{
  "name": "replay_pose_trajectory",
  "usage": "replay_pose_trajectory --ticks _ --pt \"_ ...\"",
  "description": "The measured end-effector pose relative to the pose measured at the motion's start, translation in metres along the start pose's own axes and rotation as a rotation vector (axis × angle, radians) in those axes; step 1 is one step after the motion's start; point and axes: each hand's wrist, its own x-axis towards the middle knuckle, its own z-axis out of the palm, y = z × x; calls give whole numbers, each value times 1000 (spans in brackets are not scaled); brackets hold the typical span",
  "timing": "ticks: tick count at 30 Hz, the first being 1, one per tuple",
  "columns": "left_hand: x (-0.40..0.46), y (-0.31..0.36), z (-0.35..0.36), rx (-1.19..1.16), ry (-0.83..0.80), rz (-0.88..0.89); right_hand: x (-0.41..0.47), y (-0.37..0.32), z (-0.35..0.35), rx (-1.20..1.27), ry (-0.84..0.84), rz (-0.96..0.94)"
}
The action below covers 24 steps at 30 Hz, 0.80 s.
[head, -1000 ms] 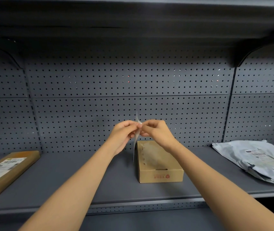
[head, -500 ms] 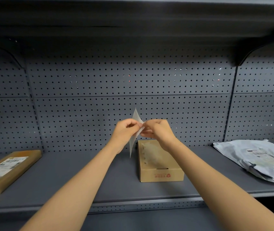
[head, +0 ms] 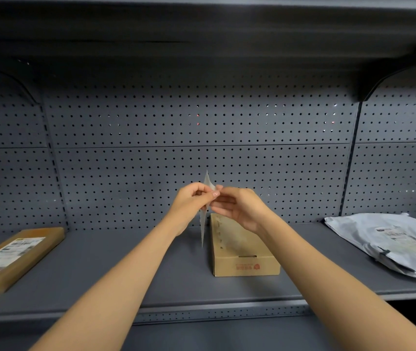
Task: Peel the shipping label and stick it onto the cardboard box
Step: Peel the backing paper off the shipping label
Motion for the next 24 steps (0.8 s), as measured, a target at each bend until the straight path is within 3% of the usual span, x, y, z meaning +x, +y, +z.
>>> replay_pose_trajectory --ticks 14,21,24 --pt "-4 3 -2 -67 24 -8 0 -1 4 -26 -5 -4" --pt "-5 6 4 190 159 81 3 5 8 -137 50 -72" --pt "-5 7 4 189 164 69 3 6 8 -148 54 -83"
